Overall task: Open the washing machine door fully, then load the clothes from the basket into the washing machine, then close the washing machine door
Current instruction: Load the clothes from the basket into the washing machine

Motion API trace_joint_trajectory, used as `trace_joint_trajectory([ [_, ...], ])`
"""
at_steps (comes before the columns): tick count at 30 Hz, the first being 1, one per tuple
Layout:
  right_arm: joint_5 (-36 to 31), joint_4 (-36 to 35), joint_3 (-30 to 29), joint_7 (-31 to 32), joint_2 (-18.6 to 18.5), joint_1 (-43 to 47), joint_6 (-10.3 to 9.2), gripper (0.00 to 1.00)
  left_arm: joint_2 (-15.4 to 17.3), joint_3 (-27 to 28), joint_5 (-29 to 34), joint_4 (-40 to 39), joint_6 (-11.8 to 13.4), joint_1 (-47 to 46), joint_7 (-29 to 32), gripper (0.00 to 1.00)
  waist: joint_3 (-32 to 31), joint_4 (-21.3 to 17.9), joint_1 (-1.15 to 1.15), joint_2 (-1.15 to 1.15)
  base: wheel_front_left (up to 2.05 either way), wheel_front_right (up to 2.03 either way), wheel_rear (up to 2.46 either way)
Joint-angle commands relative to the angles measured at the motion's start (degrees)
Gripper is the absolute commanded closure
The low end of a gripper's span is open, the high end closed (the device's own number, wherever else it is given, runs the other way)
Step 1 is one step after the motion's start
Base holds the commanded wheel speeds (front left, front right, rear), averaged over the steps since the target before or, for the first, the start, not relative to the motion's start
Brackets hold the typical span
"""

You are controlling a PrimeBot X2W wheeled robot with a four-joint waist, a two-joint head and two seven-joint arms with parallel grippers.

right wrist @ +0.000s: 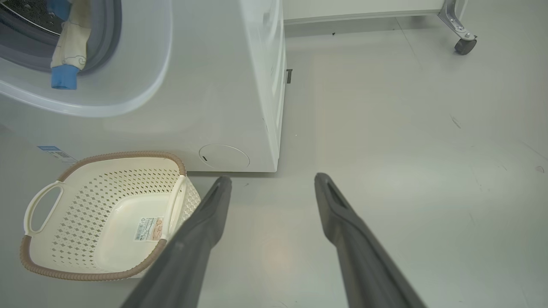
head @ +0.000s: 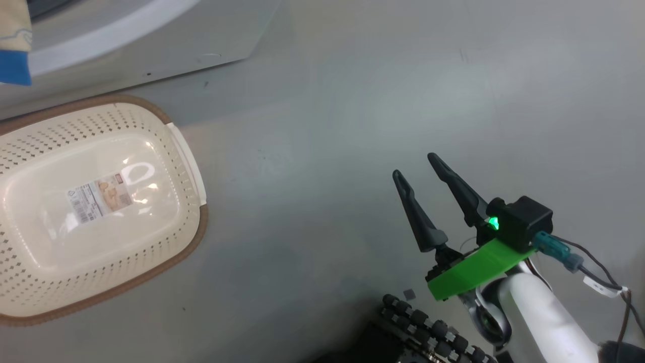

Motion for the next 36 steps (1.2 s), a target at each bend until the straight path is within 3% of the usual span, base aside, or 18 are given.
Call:
trace_joint_trajectory([
  [1,0.7,-1.7,1.0,-0.4,-0.4,1.6,0.22,0.0,2.5,-0.2,0.7,-1.6,0.4,-3.0,-0.7,1.0,0.6,-0.2,0.0,0.0,0.0,0.0,0.0],
  [6,1.1,-2.1,1.1,-0.4,-0.4,1.4,0.22,0.0,3.3,-0.7,1.3,-4.2,1.3,-4.8,-0.8,1.0,2.1,-0.5,0.0,0.0,0.0,0.0,0.0],
  [16,2.3,-2.6,1.4,-0.4,-0.4,0.1,0.22,0.0,4.6,0.7,2.4,-20.1,4.8,-3.6,-0.8,1.0,4.6,-0.8,0.0,0.0,0.0,0.0,0.0],
  [21,2.9,-2.7,1.7,-0.4,-0.4,-0.3,0.22,0.0,4.8,1.2,3.1,-24.4,5.9,-1.6,-0.8,1.0,5.4,-0.9,0.0,0.0,0.0,0.0,0.0],
  [34,3.2,-2.1,1.7,-0.4,-0.4,-0.2,0.22,0.0,4.4,-0.3,3.1,-9.3,4.6,-2.2,-0.7,1.0,4.6,-0.8,0.0,0.0,0.0,0.0,0.0],
  [36,3.2,-2.0,1.8,-0.4,-0.4,-0.1,0.22,0.0,4.2,-0.7,3.2,-7.0,4.4,-3.3,-0.6,0.86,4.2,-0.7,0.0,0.0,0.0,0.0,0.0],
])
